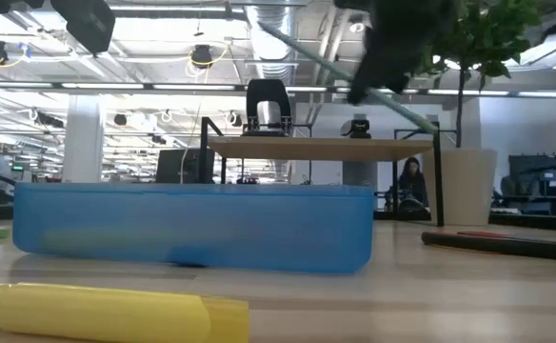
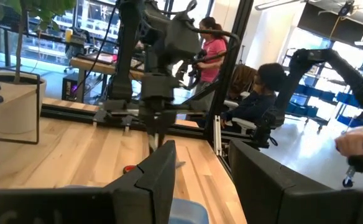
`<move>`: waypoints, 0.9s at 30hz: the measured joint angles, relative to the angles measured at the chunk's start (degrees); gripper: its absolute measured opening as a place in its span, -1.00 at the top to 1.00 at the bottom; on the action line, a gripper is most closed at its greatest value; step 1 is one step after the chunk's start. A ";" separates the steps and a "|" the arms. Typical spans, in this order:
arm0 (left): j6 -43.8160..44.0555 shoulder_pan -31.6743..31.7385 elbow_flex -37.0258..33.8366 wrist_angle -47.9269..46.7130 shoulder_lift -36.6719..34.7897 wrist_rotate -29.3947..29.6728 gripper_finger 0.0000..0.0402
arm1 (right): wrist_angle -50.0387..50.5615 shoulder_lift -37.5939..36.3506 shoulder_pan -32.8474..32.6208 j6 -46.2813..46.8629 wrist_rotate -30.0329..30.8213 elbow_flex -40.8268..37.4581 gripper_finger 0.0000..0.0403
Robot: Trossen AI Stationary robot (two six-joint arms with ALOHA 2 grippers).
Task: Pack school essentials
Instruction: Put the blue pencil into the blue supply box
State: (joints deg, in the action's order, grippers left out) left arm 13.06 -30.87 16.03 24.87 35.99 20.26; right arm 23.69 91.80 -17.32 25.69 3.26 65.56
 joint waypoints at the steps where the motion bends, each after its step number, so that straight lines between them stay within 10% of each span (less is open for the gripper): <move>1: -0.23 0.00 0.00 0.06 0.01 0.16 0.31 | 0.05 1.67 0.18 -0.84 -0.19 1.99 0.98; 14: 0.03 -0.04 0.00 -0.57 0.01 -0.77 0.31 | 8.01 23.71 3.12 -5.70 -8.27 24.77 0.98; 27: 0.31 -0.04 0.00 -0.54 -0.02 -0.44 0.31 | 10.40 28.07 3.19 -5.65 -10.77 27.17 0.75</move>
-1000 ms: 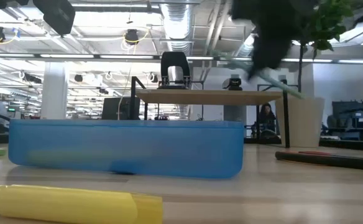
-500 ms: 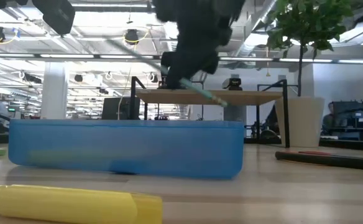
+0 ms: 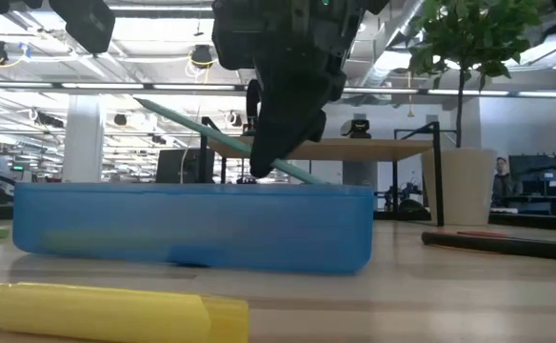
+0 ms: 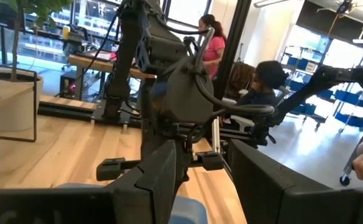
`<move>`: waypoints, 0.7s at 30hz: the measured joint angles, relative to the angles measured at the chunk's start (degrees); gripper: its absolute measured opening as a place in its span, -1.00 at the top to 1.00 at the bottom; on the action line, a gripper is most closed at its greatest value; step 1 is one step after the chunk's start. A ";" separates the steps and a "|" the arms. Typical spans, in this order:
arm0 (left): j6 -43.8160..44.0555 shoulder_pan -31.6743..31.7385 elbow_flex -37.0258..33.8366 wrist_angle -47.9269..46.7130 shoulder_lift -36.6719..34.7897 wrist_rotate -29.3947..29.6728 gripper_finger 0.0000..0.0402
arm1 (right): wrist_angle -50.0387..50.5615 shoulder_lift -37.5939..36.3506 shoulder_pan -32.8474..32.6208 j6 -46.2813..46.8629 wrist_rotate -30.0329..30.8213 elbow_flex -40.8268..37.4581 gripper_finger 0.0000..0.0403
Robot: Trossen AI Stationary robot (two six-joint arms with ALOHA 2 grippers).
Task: Pack school essentials
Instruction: Put the blue pencil into the blue supply box, then put the black scissors into the blue supply box
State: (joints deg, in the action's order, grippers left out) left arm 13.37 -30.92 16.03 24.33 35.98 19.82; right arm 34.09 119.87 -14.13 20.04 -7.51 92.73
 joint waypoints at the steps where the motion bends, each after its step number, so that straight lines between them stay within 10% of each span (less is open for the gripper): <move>1: -0.03 0.00 0.00 0.03 -0.01 0.10 0.31 | -0.02 0.00 0.00 0.04 -0.02 0.00 0.71; 13: 0.28 0.00 0.00 -0.03 0.01 0.04 0.31 | 2.69 -0.61 0.02 1.14 0.07 0.36 0.01; 21: 0.38 0.00 0.00 -0.58 0.01 -0.22 0.31 | 5.74 -7.62 -2.54 0.30 3.07 0.40 0.02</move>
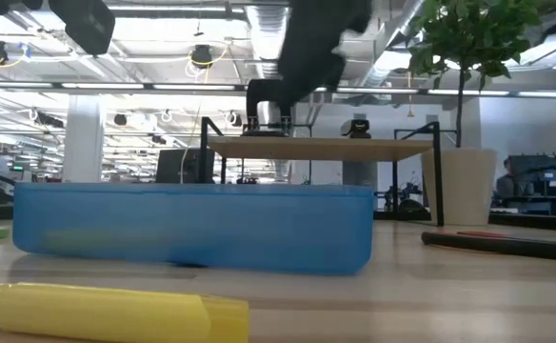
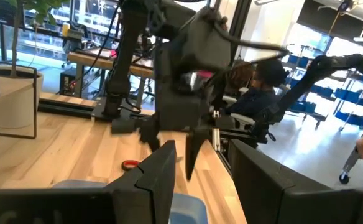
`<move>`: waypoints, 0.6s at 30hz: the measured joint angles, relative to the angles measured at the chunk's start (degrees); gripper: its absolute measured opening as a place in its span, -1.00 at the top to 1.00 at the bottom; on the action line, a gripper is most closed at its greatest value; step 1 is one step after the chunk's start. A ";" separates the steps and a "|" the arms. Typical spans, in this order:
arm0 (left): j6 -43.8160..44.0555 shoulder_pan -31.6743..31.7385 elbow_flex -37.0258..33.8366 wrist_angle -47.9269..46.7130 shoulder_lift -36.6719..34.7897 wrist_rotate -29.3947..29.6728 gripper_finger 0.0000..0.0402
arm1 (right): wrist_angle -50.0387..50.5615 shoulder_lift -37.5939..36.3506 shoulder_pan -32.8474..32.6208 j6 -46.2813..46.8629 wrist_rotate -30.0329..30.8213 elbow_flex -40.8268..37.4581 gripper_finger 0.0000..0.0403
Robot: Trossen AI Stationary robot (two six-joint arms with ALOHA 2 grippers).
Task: Pack school essentials
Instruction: Put the black scissors into the blue supply box
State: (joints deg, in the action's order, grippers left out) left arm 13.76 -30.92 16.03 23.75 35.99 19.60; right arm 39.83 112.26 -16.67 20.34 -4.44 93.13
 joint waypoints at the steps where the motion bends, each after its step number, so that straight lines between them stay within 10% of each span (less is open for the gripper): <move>1: 0.00 0.00 0.00 -0.01 0.00 -0.13 0.31 | -0.26 -1.23 -0.67 -0.34 0.90 -0.98 0.04; 18: 0.70 0.00 0.00 0.27 0.00 0.63 0.31 | -10.58 -19.52 -7.55 20.59 13.92 -34.38 0.12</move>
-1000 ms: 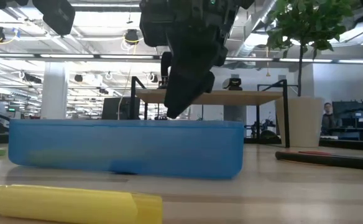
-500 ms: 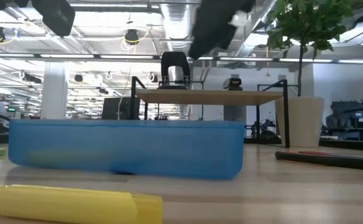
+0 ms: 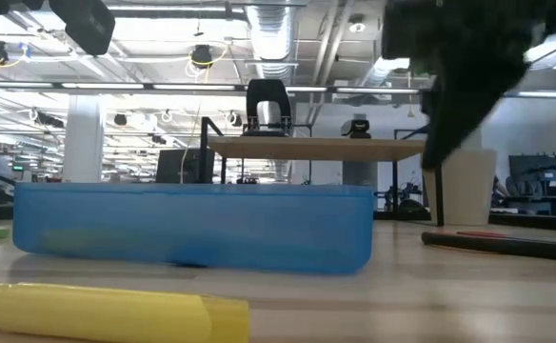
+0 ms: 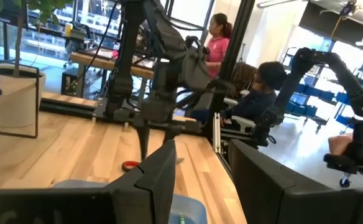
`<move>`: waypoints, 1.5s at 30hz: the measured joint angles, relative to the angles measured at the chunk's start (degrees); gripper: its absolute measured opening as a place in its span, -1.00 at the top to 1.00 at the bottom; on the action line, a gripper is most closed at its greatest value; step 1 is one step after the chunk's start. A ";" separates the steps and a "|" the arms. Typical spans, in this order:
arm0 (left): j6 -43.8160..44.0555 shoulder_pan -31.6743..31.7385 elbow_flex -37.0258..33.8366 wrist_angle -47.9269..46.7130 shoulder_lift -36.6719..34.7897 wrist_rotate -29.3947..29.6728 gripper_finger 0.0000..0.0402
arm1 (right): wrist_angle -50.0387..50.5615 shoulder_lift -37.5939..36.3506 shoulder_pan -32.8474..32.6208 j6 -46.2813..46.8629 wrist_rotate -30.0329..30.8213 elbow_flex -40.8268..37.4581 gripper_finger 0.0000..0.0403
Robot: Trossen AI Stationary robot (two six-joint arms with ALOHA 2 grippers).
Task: Pack school essentials
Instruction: Put the black scissors into the blue supply box
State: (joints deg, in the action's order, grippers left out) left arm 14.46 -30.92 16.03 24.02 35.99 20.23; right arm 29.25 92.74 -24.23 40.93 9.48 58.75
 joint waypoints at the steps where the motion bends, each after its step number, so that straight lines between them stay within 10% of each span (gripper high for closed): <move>1: 0.00 0.00 0.00 -0.02 0.00 0.00 0.31 | 0.13 0.12 -0.16 1.60 0.15 -0.72 0.12; 20: -0.15 -0.02 0.00 0.27 0.00 0.04 0.31 | 13.78 1.45 -9.97 29.50 2.25 -2.88 -0.08; 45: 0.24 -0.02 0.00 0.32 0.00 -0.09 0.31 | 3.77 1.26 -4.70 24.34 0.89 -7.24 -0.22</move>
State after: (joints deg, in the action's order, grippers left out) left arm 14.70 -30.94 16.03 24.34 35.99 20.14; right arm 33.01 94.00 -28.93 65.27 10.37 51.51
